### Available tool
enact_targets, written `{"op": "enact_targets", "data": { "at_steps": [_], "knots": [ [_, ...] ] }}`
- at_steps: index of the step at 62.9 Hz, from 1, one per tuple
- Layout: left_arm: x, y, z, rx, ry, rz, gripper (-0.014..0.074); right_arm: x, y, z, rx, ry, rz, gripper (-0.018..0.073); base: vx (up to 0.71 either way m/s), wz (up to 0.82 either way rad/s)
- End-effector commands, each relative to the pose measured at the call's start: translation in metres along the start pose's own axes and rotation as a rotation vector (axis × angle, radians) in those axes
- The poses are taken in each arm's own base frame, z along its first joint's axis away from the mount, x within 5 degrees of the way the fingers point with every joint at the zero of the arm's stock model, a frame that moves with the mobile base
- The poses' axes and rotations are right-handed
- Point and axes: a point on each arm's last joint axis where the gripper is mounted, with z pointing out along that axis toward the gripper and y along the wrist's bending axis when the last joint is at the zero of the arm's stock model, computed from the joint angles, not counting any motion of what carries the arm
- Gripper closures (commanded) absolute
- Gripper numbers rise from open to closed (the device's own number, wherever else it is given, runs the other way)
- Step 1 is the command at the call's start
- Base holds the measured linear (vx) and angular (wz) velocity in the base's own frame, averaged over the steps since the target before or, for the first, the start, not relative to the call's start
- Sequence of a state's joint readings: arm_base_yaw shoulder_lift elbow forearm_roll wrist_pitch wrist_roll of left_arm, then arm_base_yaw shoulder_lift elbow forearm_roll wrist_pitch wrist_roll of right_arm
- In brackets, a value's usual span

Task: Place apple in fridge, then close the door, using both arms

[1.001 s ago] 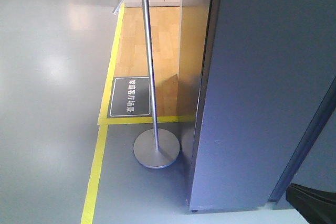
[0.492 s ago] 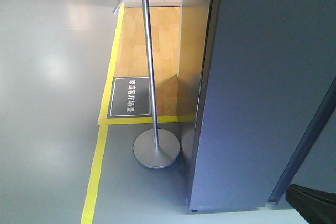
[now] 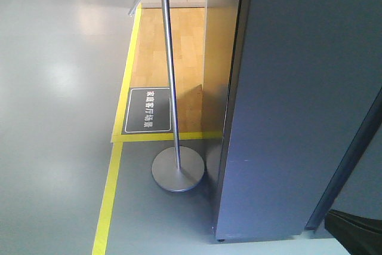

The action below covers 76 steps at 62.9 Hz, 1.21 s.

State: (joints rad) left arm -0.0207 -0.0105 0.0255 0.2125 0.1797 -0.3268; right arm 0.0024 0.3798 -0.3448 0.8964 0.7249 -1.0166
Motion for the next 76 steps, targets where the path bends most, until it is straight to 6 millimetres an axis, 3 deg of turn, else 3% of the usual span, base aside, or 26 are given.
{"op": "enact_targets", "data": {
  "at_steps": [1, 43, 51, 57, 76],
  "knots": [
    [0.001, -0.001, 0.000, 0.026, -0.066, -0.010, 0.0604, -0.012, -0.002, -0.003, 0.020, -0.058, 0.014, 0.0563, 0.00, 0.00],
    [0.000, -0.002, 0.000, 0.024, -0.068, -0.010, 0.0604, -0.012, -0.002, -0.003, 0.022, -0.059, 0.011, 0.0563, 0.00, 0.00],
    [0.000, -0.002, 0.000, 0.024, -0.068, -0.010, 0.0604, -0.008, -0.004, -0.004, 0.061, -0.061, -0.062, 0.0563, 0.00, 0.00],
    [0.000, -0.002, 0.000, 0.024, -0.068, -0.010, 0.0604, 0.004, -0.005, -0.003, 0.103, -0.107, -0.078, 0.0563, 0.00, 0.00],
    [0.000, -0.002, 0.000, 0.024, -0.068, -0.010, 0.0604, 0.070, -0.013, 0.005, 0.265, -0.235, 0.167, 0.0563, 0.00, 0.00]
  ]
}}
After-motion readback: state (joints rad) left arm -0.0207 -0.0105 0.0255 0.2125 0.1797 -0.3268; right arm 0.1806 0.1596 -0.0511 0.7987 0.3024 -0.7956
